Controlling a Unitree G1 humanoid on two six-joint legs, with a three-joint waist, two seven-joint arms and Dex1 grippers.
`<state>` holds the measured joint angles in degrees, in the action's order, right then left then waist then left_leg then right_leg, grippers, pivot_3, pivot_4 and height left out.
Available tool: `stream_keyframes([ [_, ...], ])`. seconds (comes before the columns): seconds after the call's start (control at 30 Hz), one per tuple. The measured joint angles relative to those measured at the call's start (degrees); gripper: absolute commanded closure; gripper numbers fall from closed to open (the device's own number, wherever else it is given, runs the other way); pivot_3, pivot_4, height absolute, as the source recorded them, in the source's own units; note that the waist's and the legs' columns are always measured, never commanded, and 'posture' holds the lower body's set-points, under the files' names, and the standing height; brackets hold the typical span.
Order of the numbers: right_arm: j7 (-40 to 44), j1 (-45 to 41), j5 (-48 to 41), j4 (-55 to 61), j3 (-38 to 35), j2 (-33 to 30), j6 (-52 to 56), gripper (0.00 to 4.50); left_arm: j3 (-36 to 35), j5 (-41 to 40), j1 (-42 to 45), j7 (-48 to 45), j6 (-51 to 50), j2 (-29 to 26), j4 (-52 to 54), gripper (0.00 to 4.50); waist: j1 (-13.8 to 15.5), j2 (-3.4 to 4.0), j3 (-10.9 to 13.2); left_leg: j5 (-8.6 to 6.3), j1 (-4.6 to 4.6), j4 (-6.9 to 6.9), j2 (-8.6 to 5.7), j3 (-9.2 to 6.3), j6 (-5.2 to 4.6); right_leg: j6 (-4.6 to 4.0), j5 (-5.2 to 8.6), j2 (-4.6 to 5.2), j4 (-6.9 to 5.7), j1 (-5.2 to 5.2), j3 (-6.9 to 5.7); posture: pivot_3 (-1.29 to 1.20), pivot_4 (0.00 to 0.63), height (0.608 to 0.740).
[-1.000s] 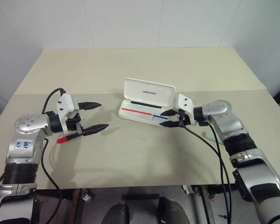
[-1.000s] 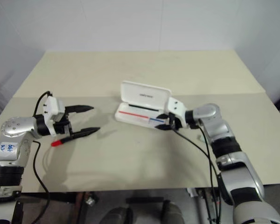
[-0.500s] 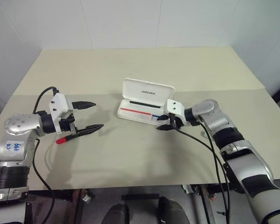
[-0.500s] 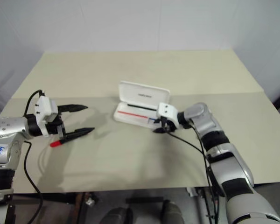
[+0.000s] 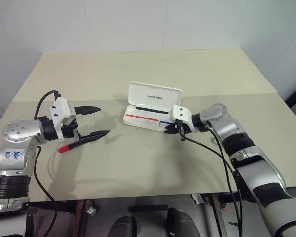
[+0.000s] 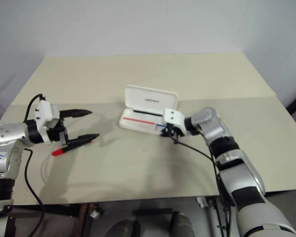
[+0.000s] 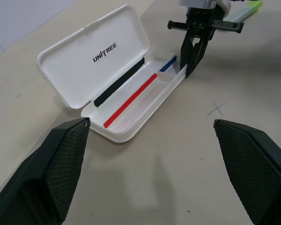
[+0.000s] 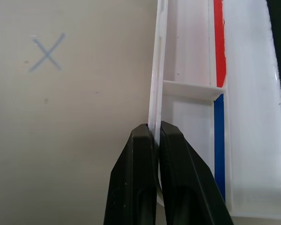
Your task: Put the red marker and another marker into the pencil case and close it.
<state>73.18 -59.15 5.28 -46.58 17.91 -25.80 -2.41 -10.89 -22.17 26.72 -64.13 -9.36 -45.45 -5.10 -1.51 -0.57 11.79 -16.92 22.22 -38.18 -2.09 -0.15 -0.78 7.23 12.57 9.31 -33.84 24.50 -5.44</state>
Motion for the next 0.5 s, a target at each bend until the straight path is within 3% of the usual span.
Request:
stream_keyframes([
  [0.3,9.8,14.3,-5.7,25.3,-0.7,-10.8,4.2,4.48,0.3,-0.1,0.2,-1.0,0.2,0.1,-0.3,0.00,0.1,0.00,0.0,-0.10,0.09,0.00,0.00,0.45,-0.09,0.01,0.00,-0.04,0.20,0.07,0.00,0.00,0.150,0.740],
  [0.5,10.0,22.4,-8.2,36.1,-2.0,-16.4,6.4,4.48,0.4,-0.2,0.1,-1.0,0.3,0.5,-0.3,0.00,0.1,-0.01,0.0,-0.11,-0.03,-0.02,0.20,0.78,-0.07,0.01,-0.01,-0.04,0.10,0.06,0.03,0.00,0.150,0.740],
])
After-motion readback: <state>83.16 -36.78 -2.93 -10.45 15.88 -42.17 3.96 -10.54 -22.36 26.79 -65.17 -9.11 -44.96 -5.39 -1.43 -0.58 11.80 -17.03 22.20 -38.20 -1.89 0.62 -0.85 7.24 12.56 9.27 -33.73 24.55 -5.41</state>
